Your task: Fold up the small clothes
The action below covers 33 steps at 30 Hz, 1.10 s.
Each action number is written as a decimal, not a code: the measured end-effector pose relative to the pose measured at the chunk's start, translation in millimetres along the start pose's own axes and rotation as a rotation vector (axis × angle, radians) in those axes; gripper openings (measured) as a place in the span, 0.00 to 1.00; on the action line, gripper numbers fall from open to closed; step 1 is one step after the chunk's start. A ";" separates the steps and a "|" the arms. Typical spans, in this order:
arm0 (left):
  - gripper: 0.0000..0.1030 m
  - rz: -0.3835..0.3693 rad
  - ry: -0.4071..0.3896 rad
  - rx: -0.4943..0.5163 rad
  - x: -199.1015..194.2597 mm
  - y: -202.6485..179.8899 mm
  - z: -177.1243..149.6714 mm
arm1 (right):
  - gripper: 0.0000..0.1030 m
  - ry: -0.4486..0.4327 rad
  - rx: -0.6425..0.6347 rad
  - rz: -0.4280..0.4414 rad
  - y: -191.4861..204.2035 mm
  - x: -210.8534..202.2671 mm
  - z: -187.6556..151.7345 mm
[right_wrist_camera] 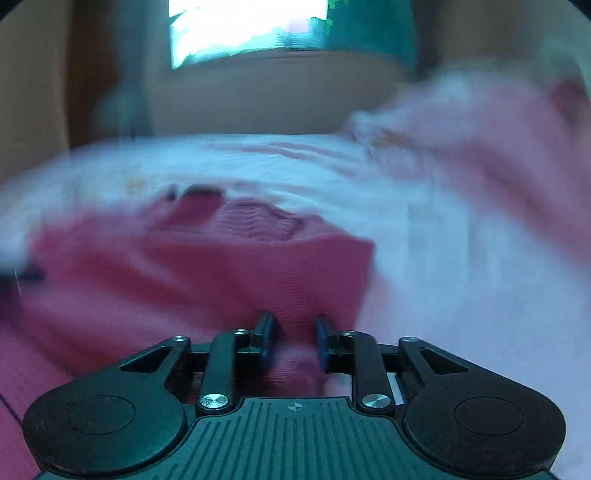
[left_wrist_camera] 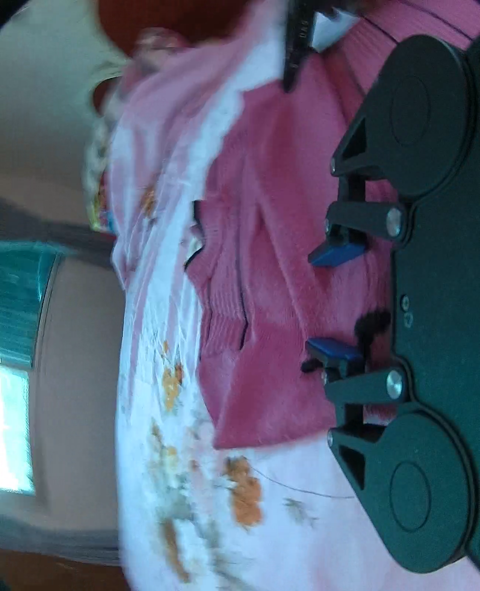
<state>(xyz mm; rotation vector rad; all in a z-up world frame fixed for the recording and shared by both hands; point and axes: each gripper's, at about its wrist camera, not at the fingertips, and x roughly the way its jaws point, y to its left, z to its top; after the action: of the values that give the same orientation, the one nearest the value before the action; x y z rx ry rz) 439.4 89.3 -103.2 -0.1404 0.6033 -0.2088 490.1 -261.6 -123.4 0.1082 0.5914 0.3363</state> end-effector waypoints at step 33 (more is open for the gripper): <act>0.81 0.153 -0.059 0.086 -33.0 7.9 12.2 | 0.34 -0.086 -0.099 -0.008 15.7 -29.7 12.8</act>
<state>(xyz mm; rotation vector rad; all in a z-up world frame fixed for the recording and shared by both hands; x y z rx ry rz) 421.1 105.6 -76.6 -0.0173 0.5431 -0.0824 469.8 -257.0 -94.0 0.0254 0.4890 0.3511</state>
